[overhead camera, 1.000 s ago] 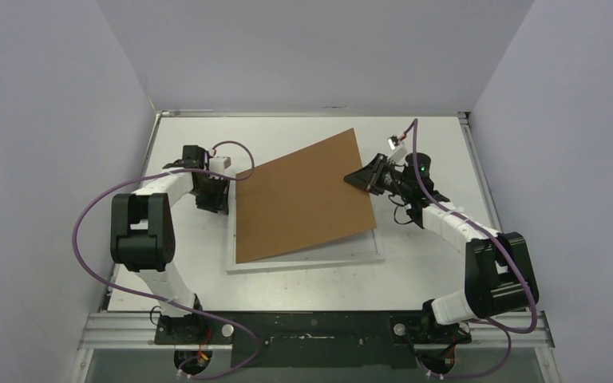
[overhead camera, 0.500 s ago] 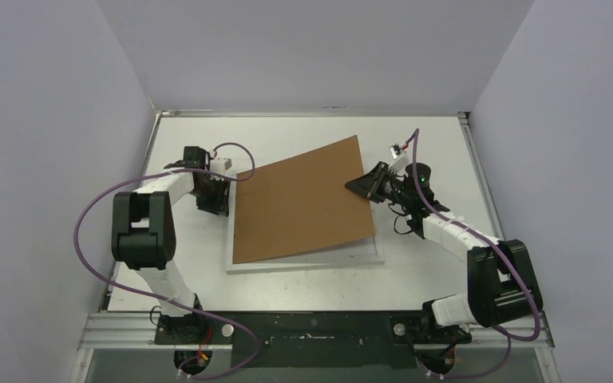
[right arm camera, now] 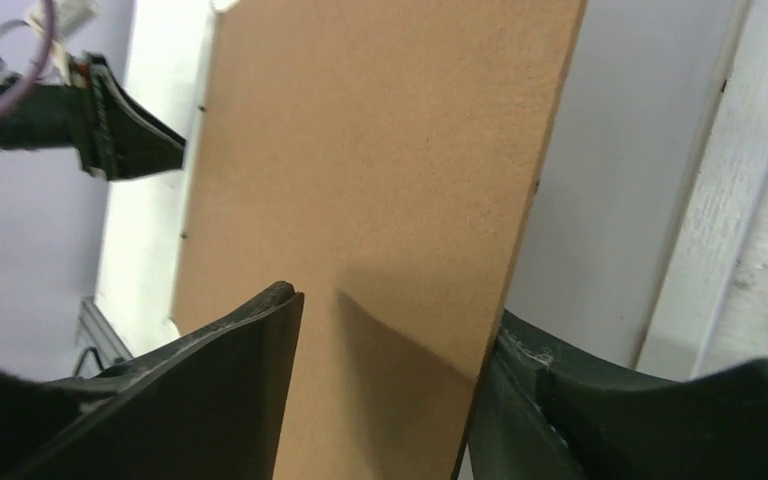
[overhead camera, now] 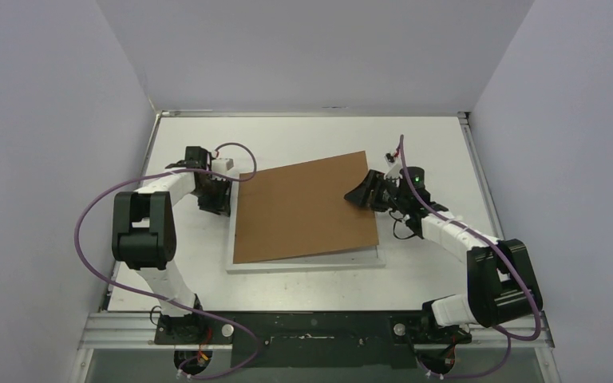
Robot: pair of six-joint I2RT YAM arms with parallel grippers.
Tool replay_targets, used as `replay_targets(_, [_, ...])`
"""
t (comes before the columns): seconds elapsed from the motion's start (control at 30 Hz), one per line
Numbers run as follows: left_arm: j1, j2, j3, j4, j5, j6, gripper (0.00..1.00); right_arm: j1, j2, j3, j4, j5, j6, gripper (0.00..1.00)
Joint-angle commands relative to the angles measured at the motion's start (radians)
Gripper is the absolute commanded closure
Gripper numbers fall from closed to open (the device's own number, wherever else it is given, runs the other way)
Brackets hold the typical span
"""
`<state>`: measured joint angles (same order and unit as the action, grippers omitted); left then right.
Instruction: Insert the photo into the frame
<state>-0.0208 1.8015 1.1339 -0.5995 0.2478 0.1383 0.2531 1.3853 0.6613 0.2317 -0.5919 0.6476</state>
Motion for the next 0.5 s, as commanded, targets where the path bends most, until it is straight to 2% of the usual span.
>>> replay_targets(0.0, [-0.019,-0.001,0.018,-0.008,0.071,-0.01,0.63,0.015,-0.002,0.07,-0.111,0.033,-0.126,0.42])
replay_targets(0.47, [-0.019,0.002,0.022,-0.009,0.074,-0.014,0.64,0.031,0.004,0.171,-0.355,0.132,-0.25,0.23])
